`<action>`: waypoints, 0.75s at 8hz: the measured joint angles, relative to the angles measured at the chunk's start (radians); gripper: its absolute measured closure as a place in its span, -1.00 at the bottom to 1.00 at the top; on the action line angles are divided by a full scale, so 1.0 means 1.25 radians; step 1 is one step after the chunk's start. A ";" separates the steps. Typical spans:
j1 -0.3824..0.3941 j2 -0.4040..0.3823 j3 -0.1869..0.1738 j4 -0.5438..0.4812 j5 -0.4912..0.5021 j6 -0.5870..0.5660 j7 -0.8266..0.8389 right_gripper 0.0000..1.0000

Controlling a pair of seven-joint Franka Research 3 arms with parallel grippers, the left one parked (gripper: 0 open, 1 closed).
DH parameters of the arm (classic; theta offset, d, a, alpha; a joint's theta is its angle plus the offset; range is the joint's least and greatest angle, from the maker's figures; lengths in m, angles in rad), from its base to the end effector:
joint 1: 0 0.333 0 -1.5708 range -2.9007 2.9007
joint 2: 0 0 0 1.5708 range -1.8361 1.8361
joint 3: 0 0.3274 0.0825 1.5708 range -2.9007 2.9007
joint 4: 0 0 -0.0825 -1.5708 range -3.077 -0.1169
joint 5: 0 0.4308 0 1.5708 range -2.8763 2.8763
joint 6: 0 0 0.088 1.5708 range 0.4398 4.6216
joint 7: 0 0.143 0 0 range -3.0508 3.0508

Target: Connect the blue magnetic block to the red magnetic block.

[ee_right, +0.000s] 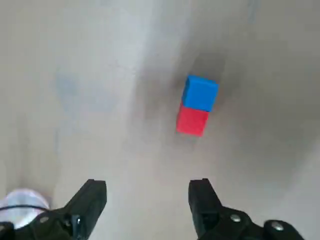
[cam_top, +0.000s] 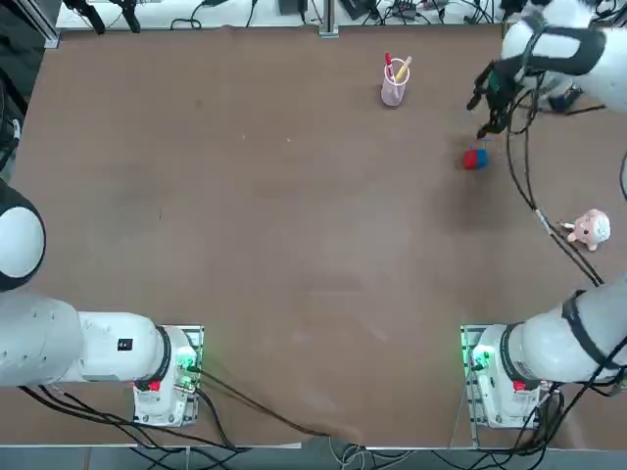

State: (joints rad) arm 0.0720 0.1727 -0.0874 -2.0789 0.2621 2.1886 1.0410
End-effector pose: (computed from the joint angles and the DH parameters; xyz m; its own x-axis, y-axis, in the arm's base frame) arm 0.6047 0.0078 0.2879 0.3446 -0.9173 -0.1994 -0.9378 -0.3459 -0.0294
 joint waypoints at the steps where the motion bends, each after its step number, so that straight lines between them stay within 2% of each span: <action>1: 0.001 -0.033 0.002 0.042 -0.066 -0.050 -0.035 -1.00; 3: 0.016 -0.078 0.007 0.118 -0.156 -0.149 -0.172 -1.00; 6: 0.029 -0.091 0.004 0.251 -0.195 -0.341 -0.433 -1.00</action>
State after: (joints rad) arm 0.1088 0.0584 -0.0826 -1.7655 0.0184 1.7629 0.5001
